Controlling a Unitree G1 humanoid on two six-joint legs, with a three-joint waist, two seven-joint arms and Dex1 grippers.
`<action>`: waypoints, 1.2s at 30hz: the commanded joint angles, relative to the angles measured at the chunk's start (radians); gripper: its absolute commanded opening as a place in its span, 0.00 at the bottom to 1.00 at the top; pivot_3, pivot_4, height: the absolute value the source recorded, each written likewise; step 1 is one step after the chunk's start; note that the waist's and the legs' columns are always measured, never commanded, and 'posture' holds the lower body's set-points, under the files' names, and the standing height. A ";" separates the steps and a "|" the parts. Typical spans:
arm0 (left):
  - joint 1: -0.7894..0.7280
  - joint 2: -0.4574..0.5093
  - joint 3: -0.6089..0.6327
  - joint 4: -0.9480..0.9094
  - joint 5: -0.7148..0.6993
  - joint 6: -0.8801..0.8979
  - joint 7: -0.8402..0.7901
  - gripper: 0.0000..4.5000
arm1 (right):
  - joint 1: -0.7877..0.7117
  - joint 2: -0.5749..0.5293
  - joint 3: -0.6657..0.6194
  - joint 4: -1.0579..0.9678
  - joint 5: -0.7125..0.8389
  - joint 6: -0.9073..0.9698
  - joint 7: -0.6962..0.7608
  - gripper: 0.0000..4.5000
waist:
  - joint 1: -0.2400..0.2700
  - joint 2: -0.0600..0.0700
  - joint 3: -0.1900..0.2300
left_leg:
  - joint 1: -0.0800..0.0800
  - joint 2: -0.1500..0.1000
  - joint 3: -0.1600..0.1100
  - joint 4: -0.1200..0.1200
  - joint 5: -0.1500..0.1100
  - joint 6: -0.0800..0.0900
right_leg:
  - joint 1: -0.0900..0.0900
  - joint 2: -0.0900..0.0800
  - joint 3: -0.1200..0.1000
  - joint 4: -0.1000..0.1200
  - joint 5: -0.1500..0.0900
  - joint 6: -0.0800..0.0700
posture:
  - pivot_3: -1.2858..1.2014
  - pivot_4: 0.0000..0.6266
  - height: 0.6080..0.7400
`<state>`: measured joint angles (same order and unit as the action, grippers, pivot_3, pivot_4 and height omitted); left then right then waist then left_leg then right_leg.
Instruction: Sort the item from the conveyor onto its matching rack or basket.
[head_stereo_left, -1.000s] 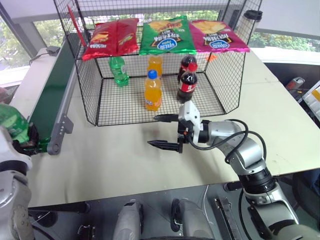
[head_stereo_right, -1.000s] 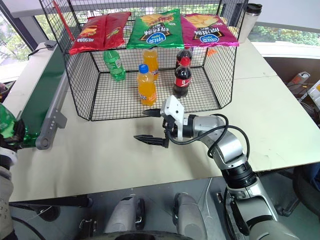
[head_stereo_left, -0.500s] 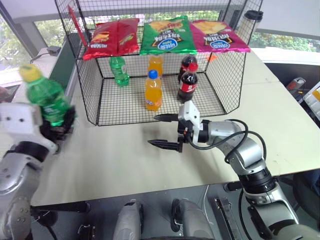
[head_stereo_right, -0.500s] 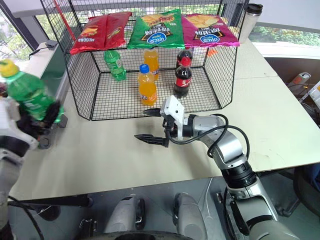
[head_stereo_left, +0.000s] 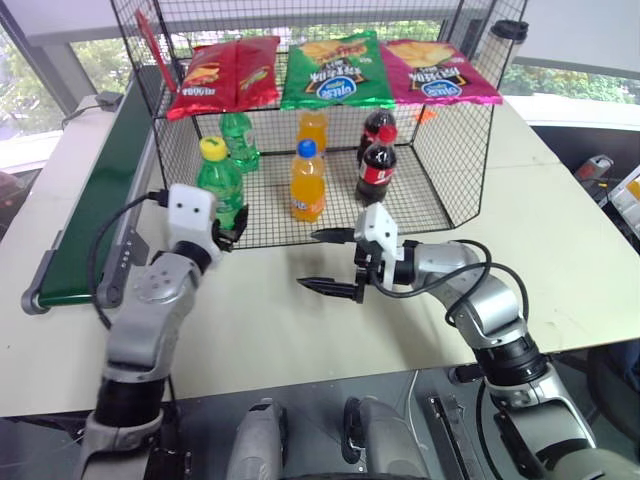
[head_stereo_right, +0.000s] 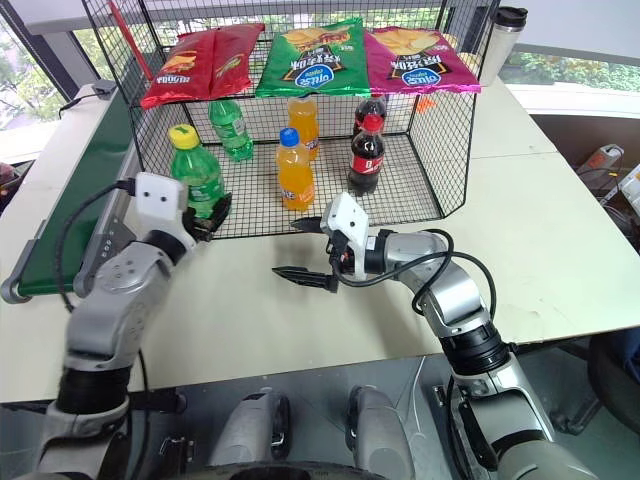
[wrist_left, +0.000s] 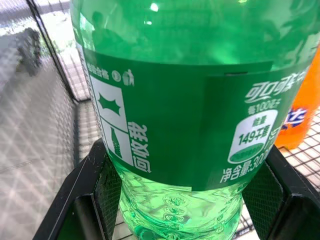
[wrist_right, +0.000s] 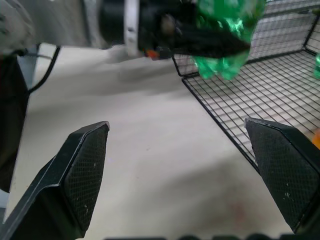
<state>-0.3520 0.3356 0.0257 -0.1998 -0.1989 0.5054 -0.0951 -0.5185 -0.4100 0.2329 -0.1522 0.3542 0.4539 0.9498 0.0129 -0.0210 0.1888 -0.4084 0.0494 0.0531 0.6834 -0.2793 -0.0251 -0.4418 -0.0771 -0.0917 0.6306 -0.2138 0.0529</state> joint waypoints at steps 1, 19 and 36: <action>-0.083 -0.022 0.012 0.072 0.071 -0.101 0.046 0.60 | -0.008 0.000 -0.010 -0.020 0.000 -0.015 -0.002 1.00 | -0.001 0.000 0.000 | 0.000 0.000 0.000 0.000 0.000 0.000 | 0.000 0.000 0.000 0.000 0.000 0.000 | 0.52 0.24 1.00; -0.216 -0.103 0.039 0.380 0.099 -0.227 0.040 0.99 | -0.015 -0.003 -0.006 -0.024 -0.011 0.001 -0.020 1.00 | 0.000 0.000 0.000 | 0.000 0.000 0.000 0.000 0.000 0.000 | 0.000 0.000 0.000 0.001 0.000 0.000 | 0.52 0.24 1.00; -0.080 -0.051 0.072 0.003 0.119 -0.078 0.040 0.99 | -0.012 -0.003 0.004 0.033 -0.079 -0.039 -0.034 1.00 | -0.001 0.000 0.000 | 0.000 0.000 0.000 0.000 0.000 0.000 | 0.000 0.000 0.000 0.001 0.000 0.000 | 0.52 0.24 1.00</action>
<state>-0.4386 0.2743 0.0706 -0.1230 -0.0850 0.4079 -0.0582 -0.5190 -0.4122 0.2377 -0.1099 0.2854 0.4372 0.9226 0.0120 -0.0210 0.1887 -0.4080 0.0496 0.0530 0.6832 -0.2792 -0.0252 -0.4417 -0.0774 -0.0919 0.6316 -0.2136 0.0532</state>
